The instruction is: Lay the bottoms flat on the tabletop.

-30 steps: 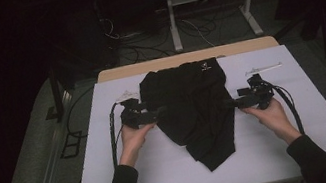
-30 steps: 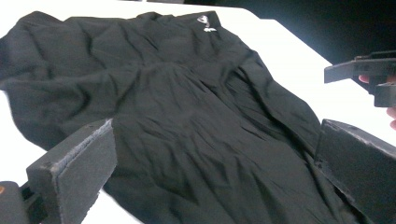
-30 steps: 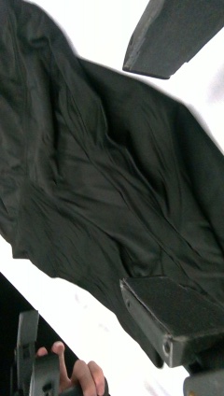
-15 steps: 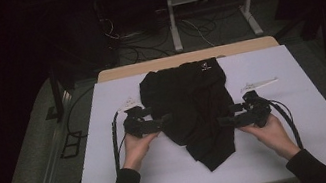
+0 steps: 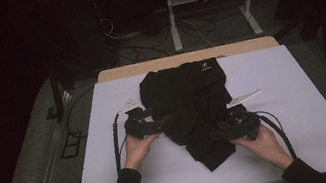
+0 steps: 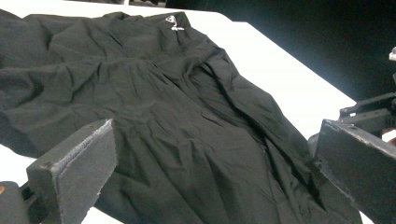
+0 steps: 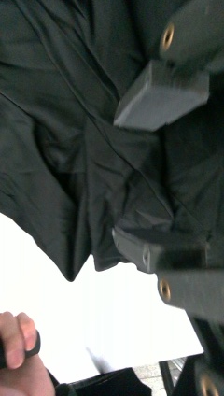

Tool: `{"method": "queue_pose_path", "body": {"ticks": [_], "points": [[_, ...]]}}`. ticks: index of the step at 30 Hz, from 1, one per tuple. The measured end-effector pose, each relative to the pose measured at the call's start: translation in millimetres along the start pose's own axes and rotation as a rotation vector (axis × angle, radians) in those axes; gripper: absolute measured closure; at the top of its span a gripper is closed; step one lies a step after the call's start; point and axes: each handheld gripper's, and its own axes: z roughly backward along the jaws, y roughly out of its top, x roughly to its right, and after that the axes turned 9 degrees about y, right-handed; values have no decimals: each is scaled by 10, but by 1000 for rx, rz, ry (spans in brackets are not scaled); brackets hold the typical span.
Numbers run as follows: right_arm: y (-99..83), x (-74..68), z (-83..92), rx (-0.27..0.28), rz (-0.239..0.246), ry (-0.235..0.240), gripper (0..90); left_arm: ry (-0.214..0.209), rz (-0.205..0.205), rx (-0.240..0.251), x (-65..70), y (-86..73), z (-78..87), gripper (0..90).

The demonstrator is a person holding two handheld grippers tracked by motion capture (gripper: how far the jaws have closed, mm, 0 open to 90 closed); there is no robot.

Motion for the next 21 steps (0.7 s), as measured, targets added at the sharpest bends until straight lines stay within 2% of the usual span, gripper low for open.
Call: {"method": "queue_pose_path", "body": {"ticks": [1,5,10,12,15,19,21], "points": [[-10,-16,-20,-13,-13,-11,433,-3,-1,0,12,-4,-3,1],[-52,-42,-132,-63,-64,-2,499,-8,-17,-7,51,-10,-19,1],[-54,-88,-294,-88,-74,-15,613,-14,-23,-18,73,-19,-38,1],[-52,-95,-348,-74,-83,-14,715,-18,-20,-18,84,-21,-41,1],[-38,-79,-388,-58,-78,-37,862,-27,-23,-19,116,-30,-42,1],[-11,-13,-355,-47,-104,-18,885,-41,-28,-23,169,-41,-37,1],[6,-7,-295,-45,-100,-5,886,-48,-29,-22,196,-41,-34,1]]}}
